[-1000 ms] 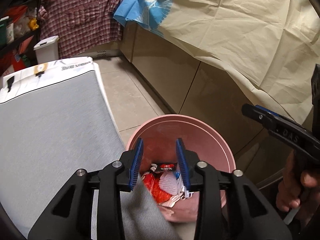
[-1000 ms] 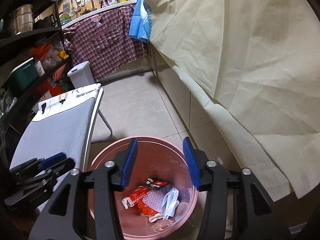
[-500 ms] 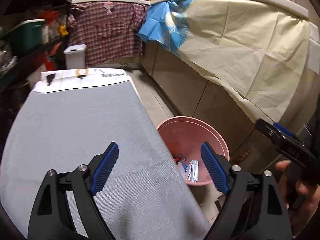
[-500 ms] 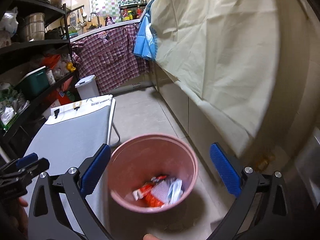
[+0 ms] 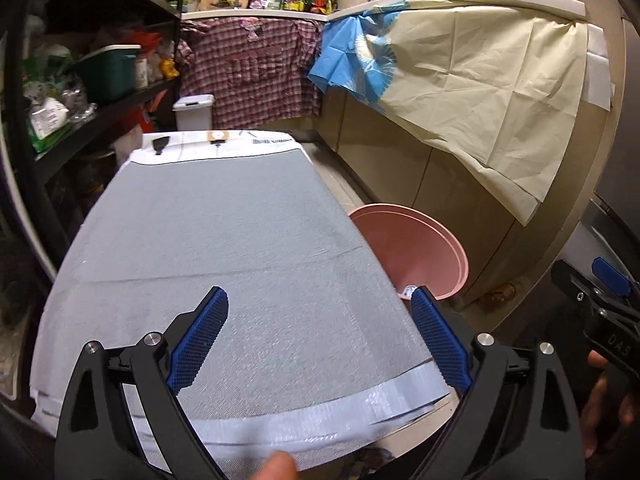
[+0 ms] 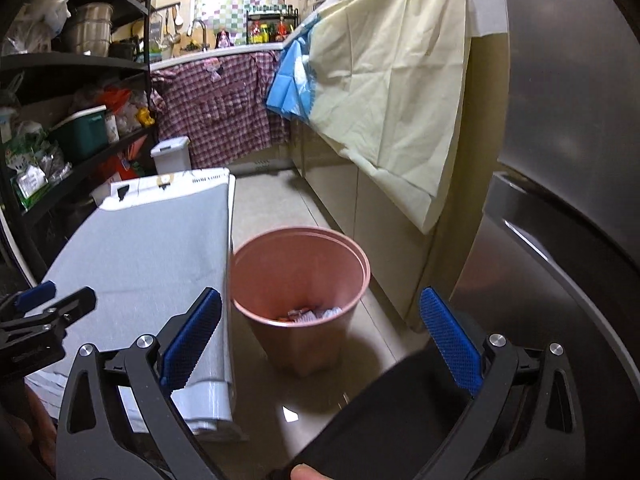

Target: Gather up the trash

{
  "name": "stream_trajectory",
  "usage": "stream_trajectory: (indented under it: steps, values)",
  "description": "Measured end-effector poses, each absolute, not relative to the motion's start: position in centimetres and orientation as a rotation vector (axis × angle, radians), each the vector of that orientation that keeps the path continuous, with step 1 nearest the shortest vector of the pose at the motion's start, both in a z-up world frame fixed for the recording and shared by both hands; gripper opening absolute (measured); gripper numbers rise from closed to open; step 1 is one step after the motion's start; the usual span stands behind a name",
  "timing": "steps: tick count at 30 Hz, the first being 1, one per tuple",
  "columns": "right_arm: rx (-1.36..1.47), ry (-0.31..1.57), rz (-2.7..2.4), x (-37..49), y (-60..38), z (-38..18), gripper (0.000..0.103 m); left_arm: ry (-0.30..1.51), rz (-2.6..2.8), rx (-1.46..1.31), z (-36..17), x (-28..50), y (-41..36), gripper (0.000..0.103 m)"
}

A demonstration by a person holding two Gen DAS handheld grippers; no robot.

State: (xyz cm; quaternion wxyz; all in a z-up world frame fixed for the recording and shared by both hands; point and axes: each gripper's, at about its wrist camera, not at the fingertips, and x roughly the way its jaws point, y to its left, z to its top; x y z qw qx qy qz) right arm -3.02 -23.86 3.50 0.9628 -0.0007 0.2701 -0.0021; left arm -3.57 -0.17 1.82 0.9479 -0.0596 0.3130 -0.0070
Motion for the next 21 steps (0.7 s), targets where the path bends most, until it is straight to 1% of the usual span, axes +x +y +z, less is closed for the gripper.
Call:
stream_trajectory:
  steps: [8, 21]
  values:
    - [-0.051, 0.564, -0.008, -2.2, -22.6, 2.5, 0.098, 0.661, 0.02, -0.117, 0.7, -3.3, 0.7, 0.09]
    - [-0.02, 0.579, 0.011, -1.7, -22.9, 2.3, 0.098, 0.669, -0.002, -0.1, 0.0, -3.2, -0.2, 0.09]
